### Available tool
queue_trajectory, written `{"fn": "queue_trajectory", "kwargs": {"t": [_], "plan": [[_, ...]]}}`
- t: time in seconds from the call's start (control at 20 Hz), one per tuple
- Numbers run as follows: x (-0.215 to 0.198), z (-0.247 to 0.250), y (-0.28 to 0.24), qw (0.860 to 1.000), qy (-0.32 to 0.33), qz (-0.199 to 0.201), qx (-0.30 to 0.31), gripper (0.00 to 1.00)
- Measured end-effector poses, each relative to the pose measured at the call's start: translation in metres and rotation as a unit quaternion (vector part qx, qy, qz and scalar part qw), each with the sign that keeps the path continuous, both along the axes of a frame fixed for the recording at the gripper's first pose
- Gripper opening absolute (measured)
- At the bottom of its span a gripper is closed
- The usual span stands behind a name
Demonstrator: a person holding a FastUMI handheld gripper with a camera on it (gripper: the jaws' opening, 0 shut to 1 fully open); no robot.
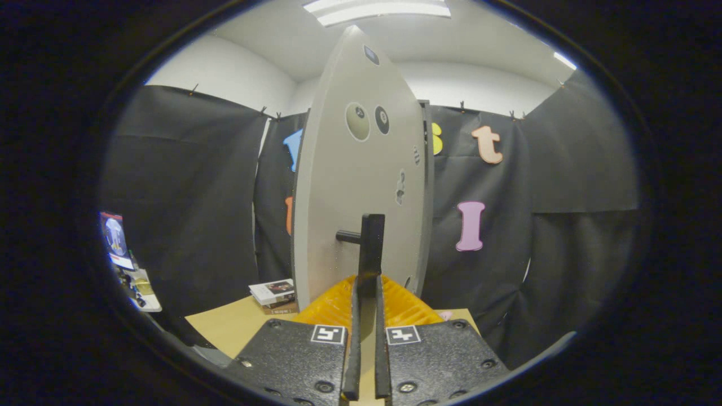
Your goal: Open the shoe cabinet door, grab the shoes and put them into the shoe cabinet, then close the shoe cabinet door.
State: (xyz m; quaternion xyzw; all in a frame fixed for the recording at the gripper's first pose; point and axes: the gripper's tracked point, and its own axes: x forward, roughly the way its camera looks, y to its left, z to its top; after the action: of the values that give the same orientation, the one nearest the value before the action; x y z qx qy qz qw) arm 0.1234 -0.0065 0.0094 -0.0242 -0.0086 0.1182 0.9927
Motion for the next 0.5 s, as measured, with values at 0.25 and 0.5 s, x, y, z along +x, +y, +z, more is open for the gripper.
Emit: {"fn": "queue_trajectory", "kwargs": {"t": [0.25,0.5], "plan": [[0.004,0.006,-0.078,0.997,-0.021,-0.068,-0.015,0.07],[0.006,0.004,-0.099,0.999,-0.024,-0.024,0.021,0.04]]}}
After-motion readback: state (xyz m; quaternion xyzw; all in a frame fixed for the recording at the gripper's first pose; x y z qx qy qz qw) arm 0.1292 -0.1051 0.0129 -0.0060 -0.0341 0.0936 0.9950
